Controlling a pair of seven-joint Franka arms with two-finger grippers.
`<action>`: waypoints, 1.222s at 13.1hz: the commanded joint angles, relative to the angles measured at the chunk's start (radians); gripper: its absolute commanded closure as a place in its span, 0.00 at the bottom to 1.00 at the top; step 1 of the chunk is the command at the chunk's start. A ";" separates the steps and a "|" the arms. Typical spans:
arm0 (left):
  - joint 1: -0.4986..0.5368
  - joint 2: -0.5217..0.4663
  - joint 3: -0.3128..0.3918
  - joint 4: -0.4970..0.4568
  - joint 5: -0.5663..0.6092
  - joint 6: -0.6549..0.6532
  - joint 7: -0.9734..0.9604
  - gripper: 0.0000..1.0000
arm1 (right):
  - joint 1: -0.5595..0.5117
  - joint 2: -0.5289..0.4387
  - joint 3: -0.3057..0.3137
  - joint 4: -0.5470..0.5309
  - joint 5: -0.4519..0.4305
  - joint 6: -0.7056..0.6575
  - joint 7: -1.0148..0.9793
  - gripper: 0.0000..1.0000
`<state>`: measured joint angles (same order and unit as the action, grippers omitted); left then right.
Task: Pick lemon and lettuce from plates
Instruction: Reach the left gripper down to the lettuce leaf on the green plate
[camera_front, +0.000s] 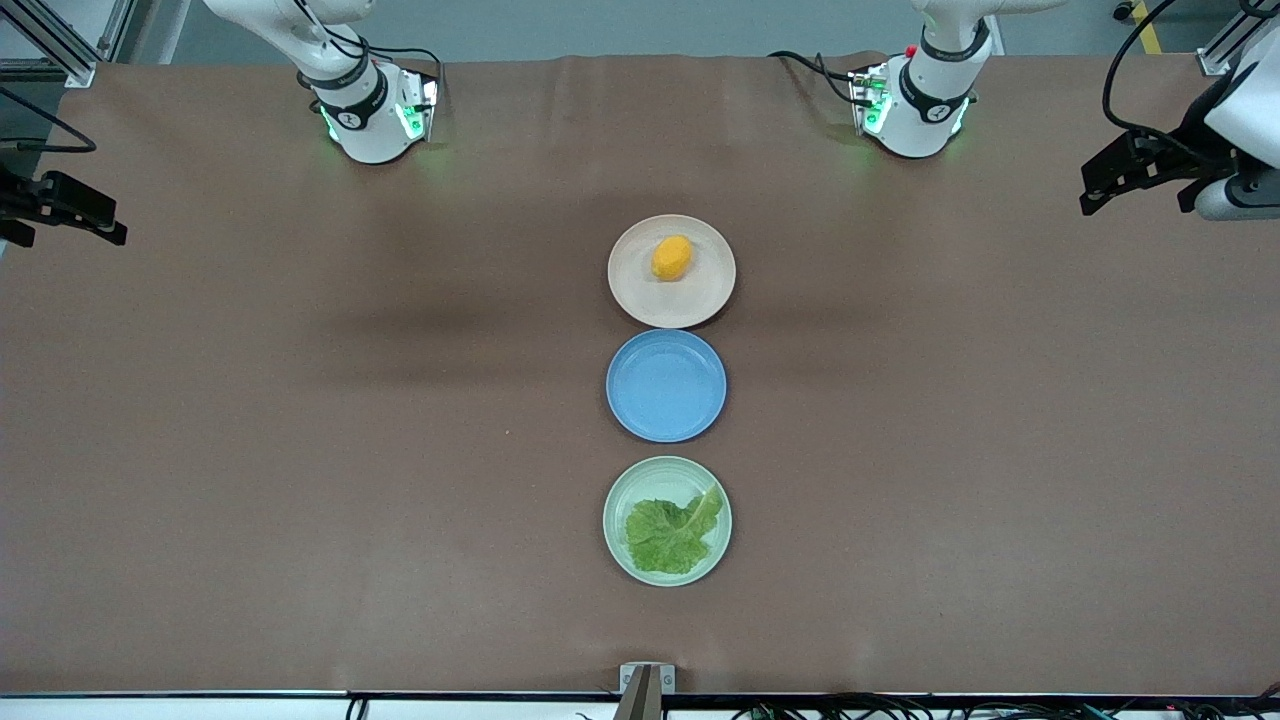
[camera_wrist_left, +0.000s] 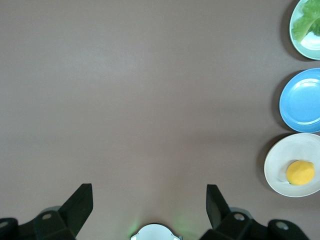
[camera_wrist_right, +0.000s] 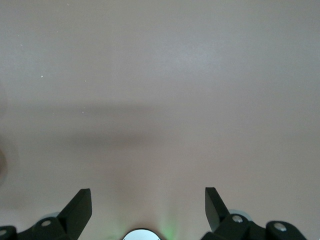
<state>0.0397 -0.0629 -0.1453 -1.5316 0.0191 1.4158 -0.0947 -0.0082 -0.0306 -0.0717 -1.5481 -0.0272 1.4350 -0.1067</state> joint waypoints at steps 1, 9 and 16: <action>0.005 0.005 0.000 0.019 -0.021 -0.006 0.016 0.00 | -0.006 -0.057 0.006 -0.067 0.024 0.039 -0.008 0.00; -0.078 0.246 -0.037 0.062 -0.007 0.268 0.006 0.00 | -0.004 -0.068 0.009 -0.082 0.043 0.070 -0.008 0.00; -0.303 0.618 -0.034 0.129 -0.007 0.766 0.006 0.00 | 0.001 -0.063 0.009 -0.076 0.067 0.082 -0.008 0.00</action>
<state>-0.2051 0.4385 -0.1860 -1.4942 0.0185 2.0880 -0.0975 -0.0058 -0.0687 -0.0658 -1.5974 0.0257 1.5061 -0.1068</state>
